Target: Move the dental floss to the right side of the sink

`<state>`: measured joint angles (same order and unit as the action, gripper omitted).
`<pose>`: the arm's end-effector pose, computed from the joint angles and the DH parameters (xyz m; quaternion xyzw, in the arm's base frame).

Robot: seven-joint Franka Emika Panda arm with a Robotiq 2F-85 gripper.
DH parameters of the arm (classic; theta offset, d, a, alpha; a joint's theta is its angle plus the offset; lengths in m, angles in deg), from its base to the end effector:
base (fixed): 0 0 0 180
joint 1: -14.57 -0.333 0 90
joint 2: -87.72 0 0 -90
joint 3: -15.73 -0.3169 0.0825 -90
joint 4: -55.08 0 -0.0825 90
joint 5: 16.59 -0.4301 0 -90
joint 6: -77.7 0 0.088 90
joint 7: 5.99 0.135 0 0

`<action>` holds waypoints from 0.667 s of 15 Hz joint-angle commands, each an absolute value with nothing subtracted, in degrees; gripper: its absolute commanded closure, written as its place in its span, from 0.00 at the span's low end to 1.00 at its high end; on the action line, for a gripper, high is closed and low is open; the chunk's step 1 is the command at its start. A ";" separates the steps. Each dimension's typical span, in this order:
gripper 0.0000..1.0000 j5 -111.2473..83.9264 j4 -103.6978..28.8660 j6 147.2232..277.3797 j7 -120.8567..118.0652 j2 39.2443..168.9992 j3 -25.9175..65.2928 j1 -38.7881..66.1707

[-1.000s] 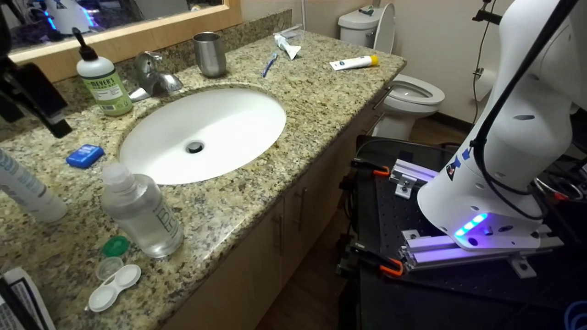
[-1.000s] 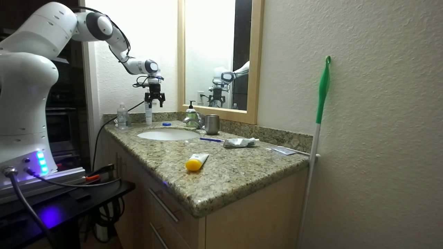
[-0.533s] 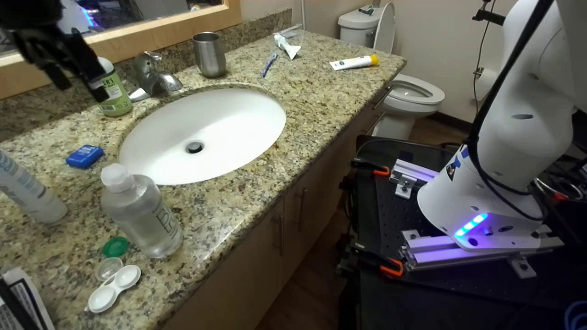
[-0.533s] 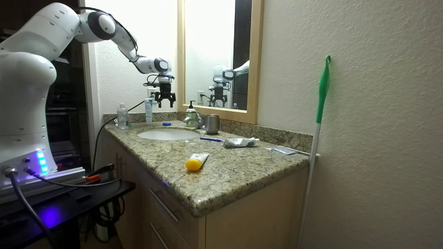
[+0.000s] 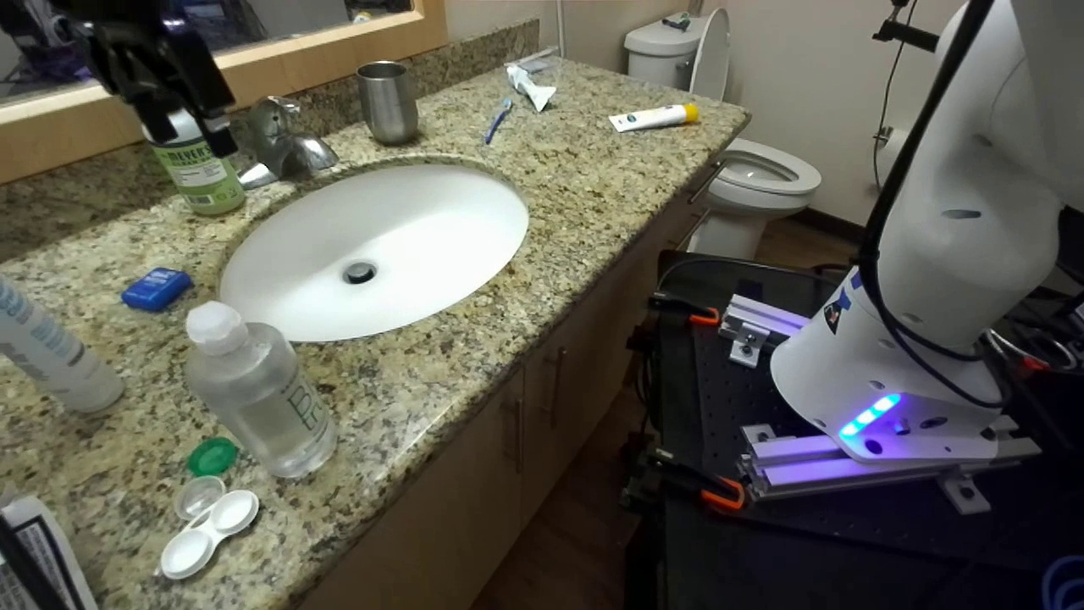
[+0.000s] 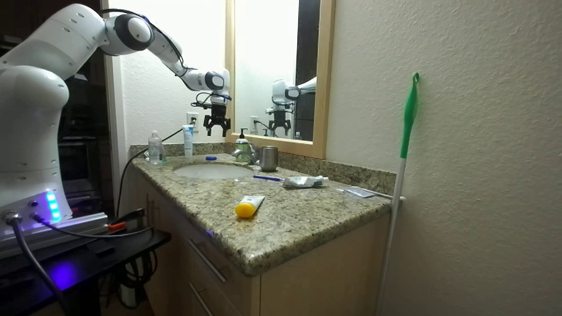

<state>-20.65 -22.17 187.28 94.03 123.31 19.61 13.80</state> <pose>0.7598 -0.0255 0.3128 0.6158 -0.7873 -0.0282 0.0120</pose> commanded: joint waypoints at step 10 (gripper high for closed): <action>0.00 -18.17 -28.25 191.81 98.80 123.99 18.74 5.99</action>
